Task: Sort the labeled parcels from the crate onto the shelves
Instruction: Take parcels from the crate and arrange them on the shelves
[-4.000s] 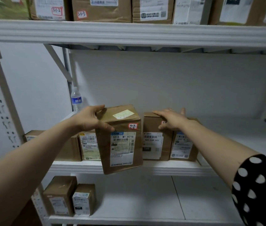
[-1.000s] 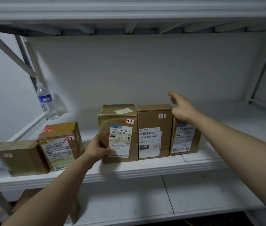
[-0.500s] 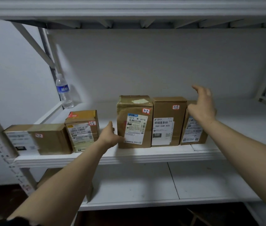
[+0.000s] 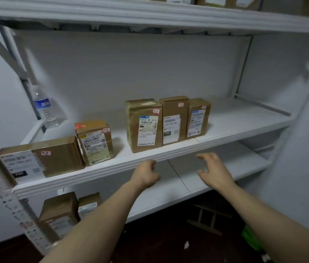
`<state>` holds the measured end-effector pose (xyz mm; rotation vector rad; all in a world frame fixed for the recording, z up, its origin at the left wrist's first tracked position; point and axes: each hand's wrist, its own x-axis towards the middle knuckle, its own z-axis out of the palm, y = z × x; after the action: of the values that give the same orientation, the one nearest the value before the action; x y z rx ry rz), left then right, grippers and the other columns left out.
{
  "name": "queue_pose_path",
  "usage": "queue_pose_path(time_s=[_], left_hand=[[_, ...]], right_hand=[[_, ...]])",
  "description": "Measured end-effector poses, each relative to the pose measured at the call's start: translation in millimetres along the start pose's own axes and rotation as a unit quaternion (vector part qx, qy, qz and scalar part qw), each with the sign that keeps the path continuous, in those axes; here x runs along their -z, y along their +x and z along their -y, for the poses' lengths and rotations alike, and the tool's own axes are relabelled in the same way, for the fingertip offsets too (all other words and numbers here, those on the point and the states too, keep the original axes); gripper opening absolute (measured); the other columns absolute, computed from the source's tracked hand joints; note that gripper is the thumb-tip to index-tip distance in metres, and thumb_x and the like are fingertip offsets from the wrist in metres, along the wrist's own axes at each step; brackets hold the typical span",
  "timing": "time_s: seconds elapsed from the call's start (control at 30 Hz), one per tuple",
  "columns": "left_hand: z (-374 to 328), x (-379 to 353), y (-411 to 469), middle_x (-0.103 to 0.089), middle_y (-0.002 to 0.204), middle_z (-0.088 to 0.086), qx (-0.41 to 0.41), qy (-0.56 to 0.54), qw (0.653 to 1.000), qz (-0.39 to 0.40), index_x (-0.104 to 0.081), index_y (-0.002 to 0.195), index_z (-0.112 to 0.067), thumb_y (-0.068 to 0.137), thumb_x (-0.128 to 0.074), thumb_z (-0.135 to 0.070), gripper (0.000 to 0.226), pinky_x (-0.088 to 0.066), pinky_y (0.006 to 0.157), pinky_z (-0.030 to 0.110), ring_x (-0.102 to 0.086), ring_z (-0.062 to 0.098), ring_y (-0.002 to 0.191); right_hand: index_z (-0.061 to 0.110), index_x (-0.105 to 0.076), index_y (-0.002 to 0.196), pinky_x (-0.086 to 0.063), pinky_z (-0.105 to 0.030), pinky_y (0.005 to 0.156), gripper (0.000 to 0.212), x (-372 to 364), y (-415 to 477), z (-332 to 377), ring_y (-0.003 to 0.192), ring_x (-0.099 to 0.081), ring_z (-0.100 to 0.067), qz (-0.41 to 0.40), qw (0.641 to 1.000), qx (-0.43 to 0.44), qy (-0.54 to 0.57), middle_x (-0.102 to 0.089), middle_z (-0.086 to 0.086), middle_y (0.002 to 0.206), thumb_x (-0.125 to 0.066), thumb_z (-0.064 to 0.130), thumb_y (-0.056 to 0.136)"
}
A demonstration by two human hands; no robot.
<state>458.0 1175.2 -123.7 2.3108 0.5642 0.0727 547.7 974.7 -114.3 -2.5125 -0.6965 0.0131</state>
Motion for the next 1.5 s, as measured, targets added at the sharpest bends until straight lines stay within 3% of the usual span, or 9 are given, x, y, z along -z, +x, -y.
queue_pose_path(time_s=[0.23,0.37,0.47,0.8,0.9,1.1,1.3,1.37,1.5], left_hand=[[-83,-86,-54,-0.053,0.136,0.011,-0.116,0.030,0.984,0.134,-0.042,0.141,-0.005,0.085,-0.066,-0.017,0.063,-0.040,0.099,0.027,-0.052,0.021,0.124],[-147,-149,-106,-0.060,0.116,0.009,-0.181,0.038,0.963,0.196,-0.048,0.135,-0.003,0.083,-0.070,-0.016,0.058,-0.044,0.095,0.030,-0.057,0.025,0.115],[-202,-205,-163,-0.061,0.121,0.011,-0.230,0.034,0.940,0.251,-0.047,0.136,-0.003,0.083,-0.070,-0.015,0.058,-0.044,0.090,0.028,-0.059,0.024,0.111],[-339,-403,-446,-0.062,0.100,0.005,-0.361,0.031,0.814,0.454,-0.050,0.133,-0.001,0.081,-0.073,-0.010,0.057,-0.042,0.095,0.027,-0.060,0.019,0.101],[-352,-440,-528,-0.062,0.109,0.005,-0.390,0.049,0.774,0.496,-0.048,0.135,-0.003,0.083,-0.070,-0.011,0.057,-0.041,0.096,0.026,-0.058,0.017,0.105],[-378,-506,-646,-0.066,0.096,0.009,-0.450,0.094,0.697,0.550,-0.057,0.125,0.002,0.080,-0.073,-0.009,0.049,-0.044,0.086,0.025,-0.064,0.024,0.099],[-411,-571,-724,-0.059,0.082,0.005,-0.495,0.136,0.629,0.584,-0.048,0.134,0.001,0.083,-0.071,-0.008,0.056,-0.044,0.079,0.026,-0.058,0.018,0.085],[-427,-599,-745,-0.062,0.089,0.008,-0.501,0.143,0.612,0.595,-0.047,0.135,0.001,0.083,-0.070,-0.008,0.058,-0.045,0.079,0.027,-0.059,0.021,0.088],[-461,-660,-779,-0.059,0.126,0.013,-0.509,0.153,0.586,0.612,-0.045,0.138,-0.003,0.084,-0.070,-0.013,0.061,-0.044,0.086,0.025,-0.057,0.024,0.113]], right_hand=[[0.016,-0.037,0.141,-0.036,-0.028,0.102,0.055,44,-126,-69,0.127,-0.043,-0.023,0.008,0.984,-0.181,0.003,-0.032,-0.009,0.145,-0.058,0.026,0.090],[0.016,-0.037,0.141,-0.034,-0.024,0.102,0.057,81,-221,-109,0.126,-0.045,-0.022,-0.024,0.962,-0.271,0.015,-0.032,-0.010,0.143,-0.059,0.030,0.090],[0.019,-0.038,0.141,-0.037,-0.027,0.104,0.059,113,-308,-145,0.126,-0.045,-0.022,-0.061,0.937,-0.342,0.024,-0.032,-0.008,0.143,-0.060,0.031,0.088],[0.016,-0.042,0.138,-0.038,-0.023,0.098,0.055,188,-669,-230,0.119,-0.051,-0.023,-0.215,0.786,-0.576,0.060,-0.041,-0.010,0.137,-0.060,0.029,0.087],[0.016,-0.040,0.140,-0.038,-0.026,0.100,0.057,193,-758,-235,0.124,-0.048,-0.023,-0.238,0.740,-0.626,0.069,-0.038,-0.010,0.142,-0.059,0.031,0.088],[0.017,-0.034,0.143,-0.044,-0.031,0.095,0.058,202,-886,-245,0.121,-0.049,-0.025,-0.271,0.664,-0.689,0.098,-0.031,-0.009,0.145,-0.055,0.036,0.093],[0.016,-0.034,0.142,-0.045,-0.028,0.091,0.056,205,-961,-274,0.117,-0.050,-0.022,-0.312,0.606,-0.721,0.123,-0.035,-0.008,0.142,-0.056,0.034,0.094],[0.015,-0.036,0.140,-0.045,-0.029,0.091,0.054,210,-981,-291,0.115,-0.051,-0.023,-0.324,0.589,-0.729,0.129,-0.036,-0.008,0.139,-0.056,0.033,0.093],[0.017,-0.043,0.134,-0.045,-0.028,0.089,0.050,226,-1015,-335,0.112,-0.053,-0.023,-0.369,0.537,-0.748,0.126,-0.046,-0.007,0.132,-0.060,0.029,0.089]])
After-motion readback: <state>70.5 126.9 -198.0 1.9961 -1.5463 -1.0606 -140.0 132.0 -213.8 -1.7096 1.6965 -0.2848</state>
